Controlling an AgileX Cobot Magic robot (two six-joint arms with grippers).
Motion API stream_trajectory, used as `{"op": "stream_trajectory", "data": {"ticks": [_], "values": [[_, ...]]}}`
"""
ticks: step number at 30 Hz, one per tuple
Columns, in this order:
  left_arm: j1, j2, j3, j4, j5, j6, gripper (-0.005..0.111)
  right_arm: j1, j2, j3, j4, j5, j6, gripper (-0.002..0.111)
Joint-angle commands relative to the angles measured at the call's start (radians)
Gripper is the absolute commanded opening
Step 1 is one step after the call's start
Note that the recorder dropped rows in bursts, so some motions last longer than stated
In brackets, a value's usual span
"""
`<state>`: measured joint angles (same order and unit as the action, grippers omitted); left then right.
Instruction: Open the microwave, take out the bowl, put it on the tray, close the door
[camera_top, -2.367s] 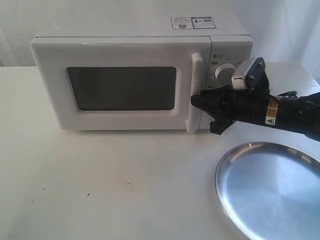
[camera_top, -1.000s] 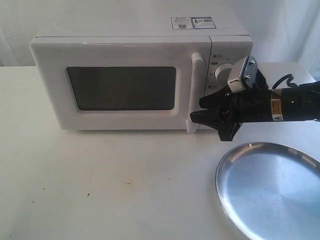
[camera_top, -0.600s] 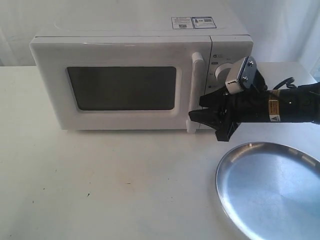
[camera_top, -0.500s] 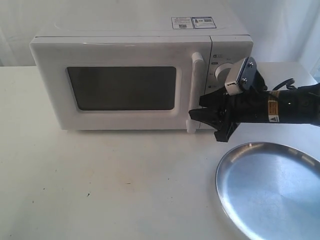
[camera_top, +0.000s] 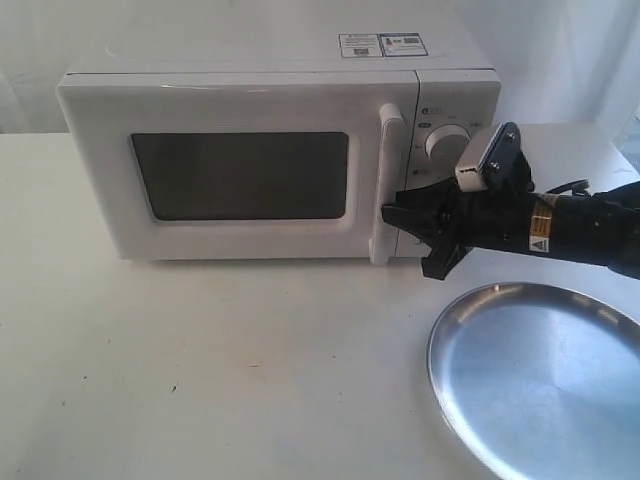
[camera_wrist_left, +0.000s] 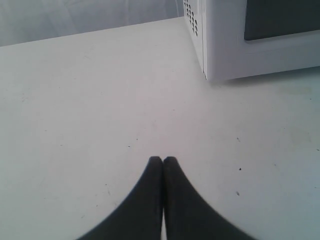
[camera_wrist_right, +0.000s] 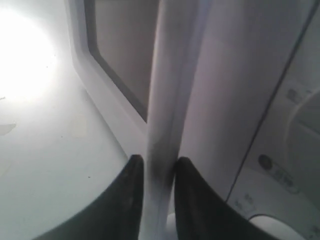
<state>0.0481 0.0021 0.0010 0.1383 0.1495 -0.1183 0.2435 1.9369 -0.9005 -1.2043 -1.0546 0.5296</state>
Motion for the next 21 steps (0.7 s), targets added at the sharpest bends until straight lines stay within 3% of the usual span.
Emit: {"op": "stream_trajectory", "data": {"ticks": [1, 13, 21], "values": [[-0.001, -0.002, -0.001, -0.003, -0.001, -0.007, 0.000, 0.068, 0.021, -0.056, 0.086, -0.126, -0.089, 0.000], [-0.001, -0.002, -0.001, -0.003, -0.001, -0.007, 0.000, 0.149, 0.008, -0.056, -0.271, -0.167, -0.081, 0.000], [-0.001, -0.002, -0.001, -0.003, -0.001, -0.007, 0.000, 0.215, -0.022, -0.052, -0.363, -0.167, -0.052, 0.000]]}}
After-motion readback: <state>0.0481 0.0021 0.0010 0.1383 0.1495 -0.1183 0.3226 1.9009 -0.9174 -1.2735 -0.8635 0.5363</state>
